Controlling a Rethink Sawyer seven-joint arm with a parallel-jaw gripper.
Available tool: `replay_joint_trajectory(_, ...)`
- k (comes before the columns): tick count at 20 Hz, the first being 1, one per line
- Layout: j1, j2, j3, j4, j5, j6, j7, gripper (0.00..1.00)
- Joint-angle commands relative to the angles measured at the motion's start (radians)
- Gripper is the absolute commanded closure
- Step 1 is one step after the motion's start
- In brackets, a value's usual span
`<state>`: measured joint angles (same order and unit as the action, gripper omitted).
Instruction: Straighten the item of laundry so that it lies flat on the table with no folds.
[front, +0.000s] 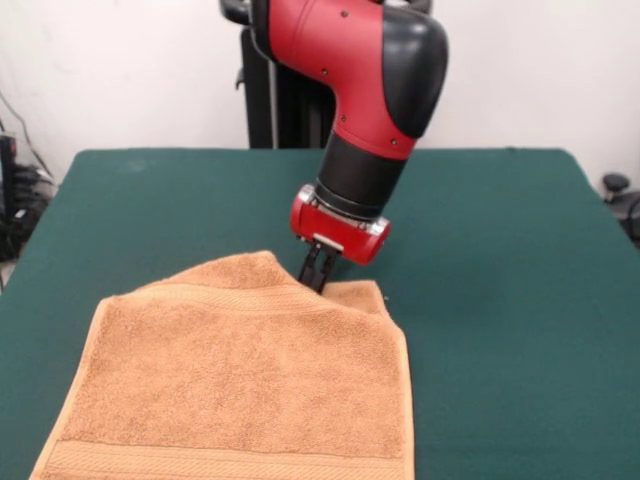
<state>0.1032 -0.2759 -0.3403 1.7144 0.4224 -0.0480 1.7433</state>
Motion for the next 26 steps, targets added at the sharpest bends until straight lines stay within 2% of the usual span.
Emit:
replay_joint_trajectory(1,-0.013,0.136,0.125,-0.028,0.051,-0.056,0.249,1.0)
replay_joint_trajectory(11,-0.032,0.128,0.146,-0.014,0.06,-0.058,0.267,1.0)
replay_joint_trajectory(14,-0.019,0.104,0.13,0.006,0.089,0.014,0.276,1.0)
replay_joint_trajectory(16,0.044,0.074,0.072,0.031,0.137,0.113,0.302,1.0)
replay_joint_trajectory(18,0.06,0.009,0.084,0.093,0.174,0.229,0.353,1.0)
replay_joint_trajectory(21,0.008,-0.087,0.183,0.215,0.2,0.224,0.377,1.0)
replay_joint_trajectory(23,0.015,-0.115,0.184,0.253,0.22,0.232,0.378,1.0)
replay_joint_trajectory(26,0.055,-0.14,0.13,0.262,0.247,0.352,0.391,1.0)
